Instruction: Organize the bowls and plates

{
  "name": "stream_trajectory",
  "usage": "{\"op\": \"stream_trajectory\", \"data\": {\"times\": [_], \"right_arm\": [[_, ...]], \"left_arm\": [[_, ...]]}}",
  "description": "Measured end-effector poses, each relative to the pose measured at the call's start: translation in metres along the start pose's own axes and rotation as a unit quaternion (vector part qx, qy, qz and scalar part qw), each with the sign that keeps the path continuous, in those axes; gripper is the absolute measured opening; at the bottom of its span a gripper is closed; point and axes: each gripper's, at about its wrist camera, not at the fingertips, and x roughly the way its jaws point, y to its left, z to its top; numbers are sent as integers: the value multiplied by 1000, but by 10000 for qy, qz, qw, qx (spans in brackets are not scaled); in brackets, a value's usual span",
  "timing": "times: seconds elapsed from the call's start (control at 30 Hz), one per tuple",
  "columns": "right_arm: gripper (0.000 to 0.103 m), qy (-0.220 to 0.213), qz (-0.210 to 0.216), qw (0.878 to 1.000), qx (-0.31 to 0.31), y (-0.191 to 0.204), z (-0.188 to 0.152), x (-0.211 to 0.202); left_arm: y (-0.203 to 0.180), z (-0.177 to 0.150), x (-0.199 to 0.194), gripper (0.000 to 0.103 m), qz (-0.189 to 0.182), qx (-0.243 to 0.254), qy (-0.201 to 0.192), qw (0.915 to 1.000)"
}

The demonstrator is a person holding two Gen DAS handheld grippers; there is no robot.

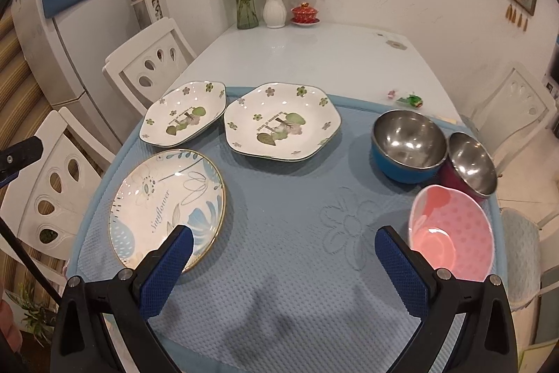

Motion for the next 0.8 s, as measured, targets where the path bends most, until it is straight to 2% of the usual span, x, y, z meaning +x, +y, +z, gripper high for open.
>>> {"op": "stream_trajectory", "data": {"times": [0.17,0.23,0.33,0.37,0.4,0.43,0.57,0.63,0.67,0.7,0.73,0.8], "right_arm": [[103,92,41,9999,26,14,5,18],[103,271,132,9994,158,20,5,31],[103,590,308,9975,231,36,2,62],[101,618,342,9973,211,40,1,72],[96,689,367,9967,216,45,1,85],[92,778,380,9960,225,49,1,97],[85,1026,536,9925,394,63,0,130],[77,1181,576,9902,469,67,0,142],[73,1220,542,9899,478,70,0,148],[65,1250,521,9896,484,70,-1,151],[57,1274,484,9895,479,72,0,157],[55,1225,475,9901,494,75,-1,162]], "left_arm": [[21,4,32,97,-318,-131,276,9990],[27,2,53,97,-387,16,422,9984],[39,-8,95,95,-443,164,846,9953],[44,-12,109,89,-507,147,973,9939],[50,-17,126,82,-601,127,1166,9913],[53,-20,138,81,-691,114,1305,9890],[63,-32,176,72,-918,113,1650,9819],[67,-35,189,70,-996,131,1790,9787],[68,-36,193,66,-1052,153,1841,9771],[68,-37,198,59,-1137,189,1904,9749],[69,-37,201,58,-1172,250,1938,9737],[65,-37,202,55,-1197,443,1840,9746]]}}
